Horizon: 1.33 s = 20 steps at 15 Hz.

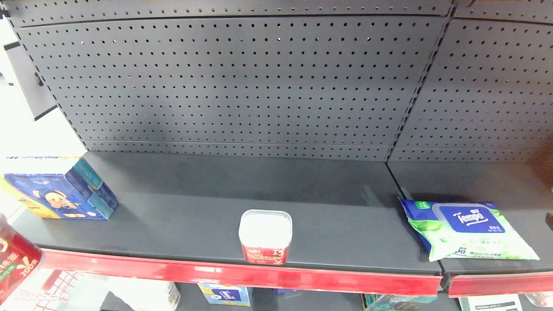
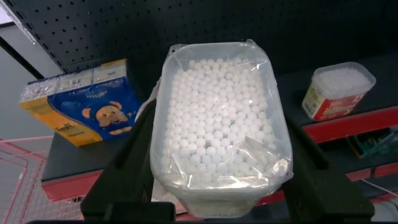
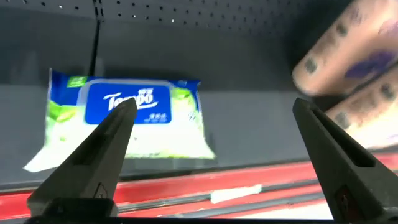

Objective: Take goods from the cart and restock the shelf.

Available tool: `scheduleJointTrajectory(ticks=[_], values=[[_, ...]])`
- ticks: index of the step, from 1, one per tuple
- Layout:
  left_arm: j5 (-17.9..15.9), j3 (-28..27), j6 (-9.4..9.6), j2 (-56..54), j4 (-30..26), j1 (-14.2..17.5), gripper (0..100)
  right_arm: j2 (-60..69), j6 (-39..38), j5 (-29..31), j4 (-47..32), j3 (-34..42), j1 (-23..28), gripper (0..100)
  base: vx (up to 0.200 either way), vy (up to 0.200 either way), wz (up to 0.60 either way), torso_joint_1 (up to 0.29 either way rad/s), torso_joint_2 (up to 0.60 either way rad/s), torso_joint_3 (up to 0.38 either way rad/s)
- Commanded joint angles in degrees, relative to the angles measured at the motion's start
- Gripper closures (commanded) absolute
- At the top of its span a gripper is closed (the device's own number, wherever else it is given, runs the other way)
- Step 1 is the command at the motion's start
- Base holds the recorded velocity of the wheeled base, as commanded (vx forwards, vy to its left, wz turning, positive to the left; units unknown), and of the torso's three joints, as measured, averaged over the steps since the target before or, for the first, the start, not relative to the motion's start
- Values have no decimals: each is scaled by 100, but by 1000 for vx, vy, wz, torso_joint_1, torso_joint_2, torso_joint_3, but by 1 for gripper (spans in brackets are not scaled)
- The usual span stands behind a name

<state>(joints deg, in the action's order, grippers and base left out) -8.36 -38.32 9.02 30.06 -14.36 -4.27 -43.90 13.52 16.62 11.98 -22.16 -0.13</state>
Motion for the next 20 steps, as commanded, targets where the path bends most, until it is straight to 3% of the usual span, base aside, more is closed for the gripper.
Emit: scheduleJointTrajectory(ticks=[1, 4, 5, 6, 7, 9, 13, 16, 20], values=[[-113, -1, 12, 175, 3, -4, 100, 4, 142, -9, -3, -51, -31, 0, 0, 0, 0, 0, 0, 0], [-341, 26, 205, 852, 548, -4, 100, 470, 300, -967, -29, 89, -347, 0, 0, 0, 0, 0, 0, 0], [-772, -1, 197, 1186, 874, -13, 100, 804, 292, -1486, -47, 283, -479, 0, 0, 0, 0, 0, 0, 0], [-1458, -80, 197, 1520, 1032, -4, 100, 1164, 292, -1723, -56, 529, -496, 0, 0, 0, 0, 0, 0, 0], [-1765, -115, 214, 1722, 1041, -13, 100, 1507, 274, -1732, -65, 784, -496, 0, 0, 0, 0, 0, 0, 0], [-1827, -141, 249, 2144, 1164, -276, 100, 2263, 116, -1732, -152, 1425, -496, 0, 0, 0, 0, 0, 0, 0], [-1950, -150, 240, 3357, 2561, -804, 100, 3608, -464, -1802, -1251, 1838, -496, 0, 0, 0, 0, 0, 0, 0], [-2433, -422, 197, 3700, 2667, -1015, 100, 3845, -596, -1758, -1673, 1838, -496, 0, 0, 0, 0, 0, 0, 0], [-2442, -563, 205, 4060, 2675, -1103, 100, 3845, -798, -1565, -1664, 1856, -496, 0, 0, 0, 0, 0, 0, 0]])
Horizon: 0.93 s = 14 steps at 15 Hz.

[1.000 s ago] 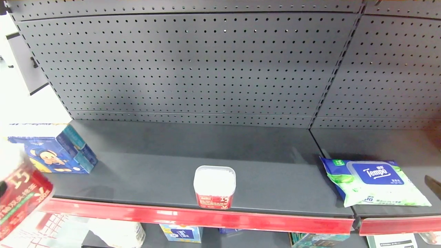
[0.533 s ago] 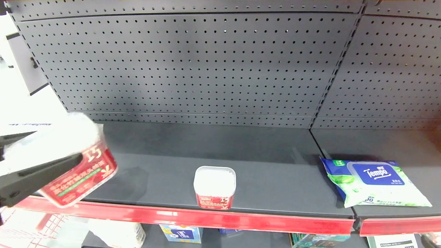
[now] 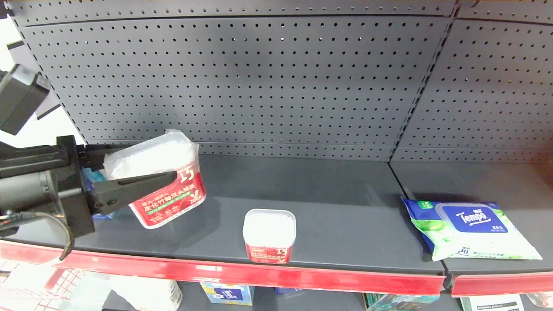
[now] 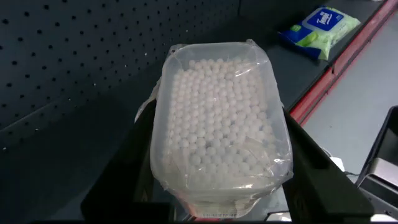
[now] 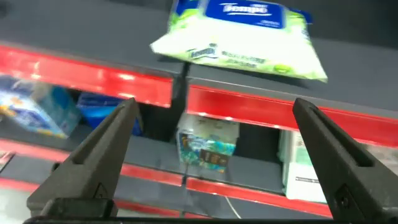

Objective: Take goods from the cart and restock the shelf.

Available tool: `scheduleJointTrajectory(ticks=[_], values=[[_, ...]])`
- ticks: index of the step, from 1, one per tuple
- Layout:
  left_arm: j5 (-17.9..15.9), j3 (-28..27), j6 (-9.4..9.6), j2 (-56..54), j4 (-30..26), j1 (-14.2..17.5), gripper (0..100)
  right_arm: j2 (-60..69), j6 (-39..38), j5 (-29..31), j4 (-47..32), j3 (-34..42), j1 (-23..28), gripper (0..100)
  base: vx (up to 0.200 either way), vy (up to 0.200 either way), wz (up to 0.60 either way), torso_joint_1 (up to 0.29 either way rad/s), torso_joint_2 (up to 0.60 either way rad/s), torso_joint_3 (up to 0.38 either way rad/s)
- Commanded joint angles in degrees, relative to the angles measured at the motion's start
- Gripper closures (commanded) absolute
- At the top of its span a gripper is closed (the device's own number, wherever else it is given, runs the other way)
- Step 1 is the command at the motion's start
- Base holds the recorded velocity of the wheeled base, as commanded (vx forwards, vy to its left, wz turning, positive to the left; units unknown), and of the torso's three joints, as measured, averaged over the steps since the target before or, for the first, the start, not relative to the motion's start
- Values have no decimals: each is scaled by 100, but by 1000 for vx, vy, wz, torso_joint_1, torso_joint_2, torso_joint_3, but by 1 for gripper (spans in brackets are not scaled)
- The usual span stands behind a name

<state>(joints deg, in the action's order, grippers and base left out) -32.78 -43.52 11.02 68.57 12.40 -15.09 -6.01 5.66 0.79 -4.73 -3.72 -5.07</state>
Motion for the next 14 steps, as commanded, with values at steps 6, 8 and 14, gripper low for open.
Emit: scheduleJointTrajectory(ticks=[6, 8, 14], values=[[-132, -491, 5, 833, -1, -46, 100, -41, 173, -18, -46, -463, 24, 0, 0, 0, 0, 0, 0, 0], [-369, -614, 49, 1114, 8, -90, 100, 56, 173, 0, -72, -331, 33, 0, 0, 0, 0, 0, 0, 0], [-1081, -1299, 1086, 2310, 35, -64, 100, 56, 173, 0, -63, -305, 33, 0, 0, 0, 0, 0, 0, 0]])
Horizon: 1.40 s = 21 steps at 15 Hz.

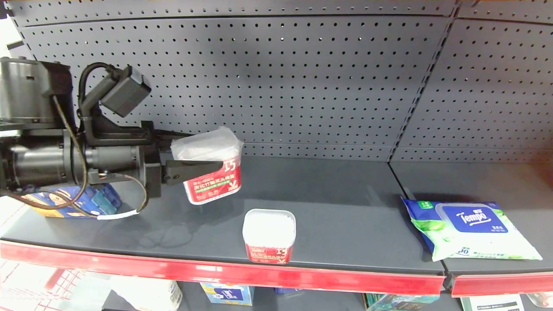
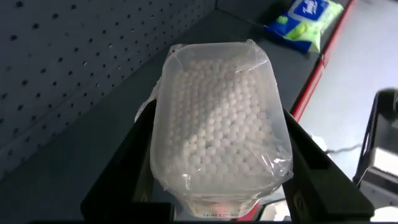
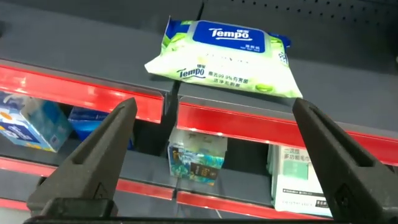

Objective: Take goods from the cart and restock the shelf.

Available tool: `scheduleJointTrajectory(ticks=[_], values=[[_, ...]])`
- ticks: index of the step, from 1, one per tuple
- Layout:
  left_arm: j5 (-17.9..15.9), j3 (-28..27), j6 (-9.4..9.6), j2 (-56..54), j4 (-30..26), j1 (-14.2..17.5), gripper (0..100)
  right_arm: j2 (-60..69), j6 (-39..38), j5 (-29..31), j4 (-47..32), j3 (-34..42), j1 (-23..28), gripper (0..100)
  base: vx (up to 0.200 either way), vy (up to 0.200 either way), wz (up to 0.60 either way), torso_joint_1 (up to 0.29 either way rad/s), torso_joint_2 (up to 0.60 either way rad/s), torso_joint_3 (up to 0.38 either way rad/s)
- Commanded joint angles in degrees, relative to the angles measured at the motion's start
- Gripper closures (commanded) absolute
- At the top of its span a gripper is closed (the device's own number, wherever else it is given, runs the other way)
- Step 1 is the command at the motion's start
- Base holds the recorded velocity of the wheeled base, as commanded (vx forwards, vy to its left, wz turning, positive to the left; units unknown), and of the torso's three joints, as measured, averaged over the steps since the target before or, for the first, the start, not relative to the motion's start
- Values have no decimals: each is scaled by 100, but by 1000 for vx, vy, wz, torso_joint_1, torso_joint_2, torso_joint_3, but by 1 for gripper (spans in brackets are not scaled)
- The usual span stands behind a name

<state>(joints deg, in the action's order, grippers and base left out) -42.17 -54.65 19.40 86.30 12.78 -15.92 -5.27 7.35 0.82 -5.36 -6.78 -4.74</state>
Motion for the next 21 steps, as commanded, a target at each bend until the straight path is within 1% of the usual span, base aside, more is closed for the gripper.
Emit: scheduleJointTrajectory(ticks=[1, 2, 3, 4, 5, 6, 7, 8, 10, 12, 14, 16, 17, 19, 20, 21], values=[[-257, -283, 416, 731, -3, 19, 100, -18, 3, -3, 0, 1, 0, 0, 0, 0, 0, 0, 0, 0], [-380, -424, 548, 968, -3, 19, 100, -18, 3, -3, 0, 10, 0, 0, 0, 0, 0, 0, 0, 0], [-380, -424, 548, 968, -3, 19, 100, -18, 3, -3, 0, 10, 0, 0, 0, 0, 0, 0, 0, 0], [-529, -714, 724, 1381, 6, 10, 100, -18, 3, -3, 0, 10, 0, 0, 0, 0, 0, 0, 0, 0], [-714, -933, 768, 1697, 137, 1, 100, -18, 3, -3, -9, 19, 0, 0, 0, 0, 0, 0, 0, 0], [-846, -1048, 776, 1891, 331, 1, 100, -18, 3, -11, -9, 36, 0, 0, 0, 0, 0, 0, 0, 0], [-934, -1144, 724, 2111, 709, -25, 100, -18, 3, -20, -9, 54, 0, 0, 0, 0, 0, 0, 0, 0], [-942, -1179, 715, 2242, 814, -104, 100, -18, 3, -29, -9, 63, 0, 0, 0, 0, 0, 0, 0, 0], [-986, -1223, 697, 2401, 832, -236, 100, -18, 3, -38, -17, 80, 0, 0, 0, 0, 0, 0, 0, 0], [-986, -1346, 697, 2611, 858, -298, 100, -18, 3, -29, -17, 89, 0, 0, 0, 0, 0, 0, 0, 0], [-986, -1628, 697, 2858, 946, -289, 100, -18, 3, -29, -17, 89, 0, 0, 0, 0, 0, 0, 0, 0], [-1022, -1786, 697, 2963, 964, -289, 100, -18, 3, -29, -17, 89, 0, 0, 0, 0, 0, 0, 0, 0], [-1162, -1918, 671, 3121, 981, -289, 100, -18, 3, -29, -17, 107, 0, 0, 0, 0, 0, 0, 0, 0], [-1294, -1935, 636, 3209, 981, -298, 100, -18, 3, -20, -17, 107, 0, 0, 0, 0, 0, 0, 0, 0], [-1294, -1935, 636, 3209, 981, -298, 100, -18, 3, -20, -17, 107, 0, 0, 0, 0, 0, 0, 0, 0], [-1426, -1935, 618, 3236, 972, -298, 100, -18, 12, -11, -17, 80, 0, 0, 0, 0, 0, 0, 0, 0]])
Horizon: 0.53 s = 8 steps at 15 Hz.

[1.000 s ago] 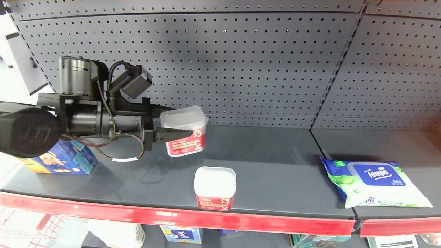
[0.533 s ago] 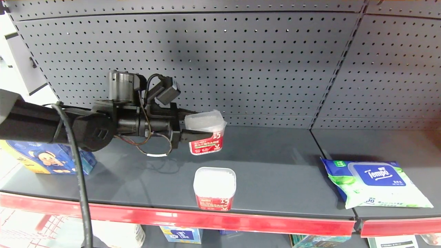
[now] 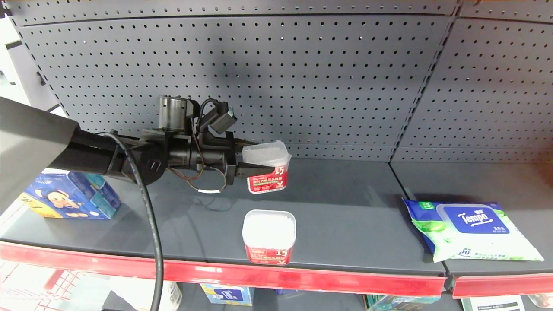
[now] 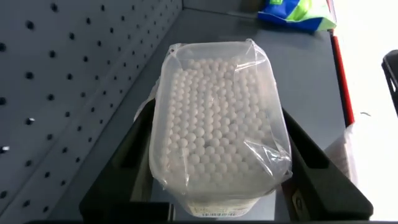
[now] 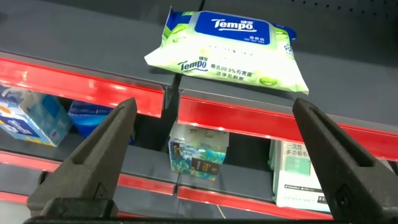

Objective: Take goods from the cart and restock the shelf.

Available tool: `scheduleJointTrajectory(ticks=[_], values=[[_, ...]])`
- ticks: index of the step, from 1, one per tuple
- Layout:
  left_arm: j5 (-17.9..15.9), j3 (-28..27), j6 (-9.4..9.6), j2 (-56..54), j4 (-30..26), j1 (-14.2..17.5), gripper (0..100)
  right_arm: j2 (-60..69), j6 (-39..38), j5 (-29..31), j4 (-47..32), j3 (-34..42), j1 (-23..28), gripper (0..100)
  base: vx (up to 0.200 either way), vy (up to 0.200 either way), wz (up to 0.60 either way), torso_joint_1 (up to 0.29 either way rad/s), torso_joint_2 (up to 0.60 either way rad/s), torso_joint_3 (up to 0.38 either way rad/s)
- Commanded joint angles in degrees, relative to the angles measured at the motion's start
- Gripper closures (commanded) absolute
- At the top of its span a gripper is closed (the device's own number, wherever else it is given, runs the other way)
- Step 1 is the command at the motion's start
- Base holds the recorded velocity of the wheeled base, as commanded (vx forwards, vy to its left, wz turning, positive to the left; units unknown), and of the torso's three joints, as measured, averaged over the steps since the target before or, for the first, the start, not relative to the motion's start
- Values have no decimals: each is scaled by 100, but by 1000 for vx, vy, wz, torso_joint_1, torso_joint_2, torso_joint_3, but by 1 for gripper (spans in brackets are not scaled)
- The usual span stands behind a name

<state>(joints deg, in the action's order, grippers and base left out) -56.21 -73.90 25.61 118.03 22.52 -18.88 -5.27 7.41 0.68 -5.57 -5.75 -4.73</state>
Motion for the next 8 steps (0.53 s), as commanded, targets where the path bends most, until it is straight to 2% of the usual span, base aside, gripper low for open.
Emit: scheduleJointTrajectory(ticks=[1, 8], values=[[-57, -10, -4, 97, -2, -1, 100, -18, -3, 2, 3, -40, -2, 0, 0, 0, 0, 0, 0, 0], [-347, -10, -4, 335, 262, -10, 100, -18, 6, 28, 3, -93, -2, 0, 0, 0, 0, 0, 0, 0]])
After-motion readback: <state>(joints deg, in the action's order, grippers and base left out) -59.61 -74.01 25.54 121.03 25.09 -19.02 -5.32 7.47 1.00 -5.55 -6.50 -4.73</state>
